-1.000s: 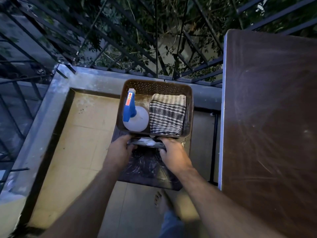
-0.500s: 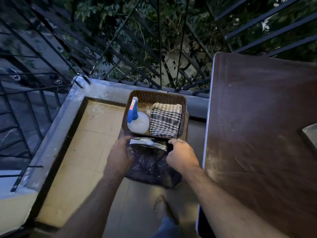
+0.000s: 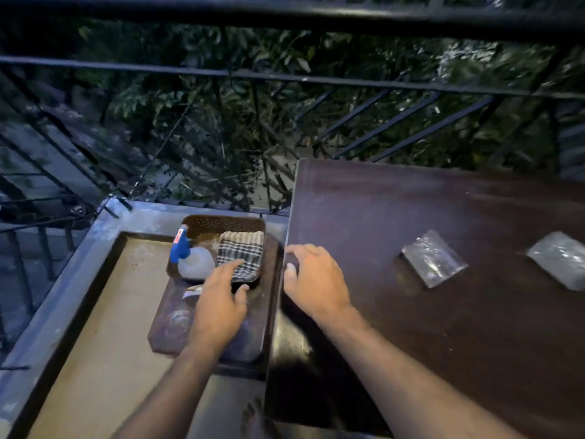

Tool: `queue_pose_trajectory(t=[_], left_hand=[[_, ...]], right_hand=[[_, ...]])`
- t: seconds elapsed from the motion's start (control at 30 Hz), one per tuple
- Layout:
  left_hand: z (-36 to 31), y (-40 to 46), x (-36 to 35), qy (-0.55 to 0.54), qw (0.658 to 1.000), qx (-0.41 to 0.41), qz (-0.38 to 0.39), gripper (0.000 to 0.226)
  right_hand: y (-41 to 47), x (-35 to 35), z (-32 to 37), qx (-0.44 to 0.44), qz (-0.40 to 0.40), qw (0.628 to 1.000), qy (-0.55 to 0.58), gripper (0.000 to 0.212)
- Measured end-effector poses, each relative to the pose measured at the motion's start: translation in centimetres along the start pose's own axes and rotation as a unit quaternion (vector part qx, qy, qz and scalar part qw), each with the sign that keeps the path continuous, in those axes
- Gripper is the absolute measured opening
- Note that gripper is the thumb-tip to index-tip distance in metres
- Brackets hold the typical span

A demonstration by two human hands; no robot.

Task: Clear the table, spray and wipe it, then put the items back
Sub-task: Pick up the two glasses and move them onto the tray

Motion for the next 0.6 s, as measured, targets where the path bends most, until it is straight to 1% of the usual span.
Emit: queue_pose_trajectory(t=[0.17, 0.33, 0.47, 0.6], left_hand=[[-8.2, 0.1, -4.5, 0.014, 0.997, -0.062, 0.048, 0.050], [-15.1, -0.1, -9.5, 0.025, 0.991, -0.100, 0.090, 0.050], [-19.3, -0.4, -13.4, 0.020, 0.989, -0.096, 0.107, 0.052], [-21.9, -0.3, -16.9, 0.008, 0.994, -0.050, 0.096, 0.053]], right_hand=[[-0.8, 6.4, -6.4, -0.042, -0.050, 0.998, -0.018, 0.037], [-1.6, 10.7, -13.1, -0.087, -0.069, 0.993, -0.025, 0.037], [-2.6, 13.0, -18.0, -0.121, -0.082, 0.989, -0.012, 0.036], [-3.4, 14.6, -22.2, -0.135, -0.092, 0.987, 0.001, 0.036]])
Point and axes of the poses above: each hand's wrist, its own y-axis towards the middle knuckle, its own x-axis out of the back of the hand, z = x × y, the point moved 5 cm from there along y, towards the middle knuckle, and after that the axes turned 8 degrees about -y, right-handed, at the moved point
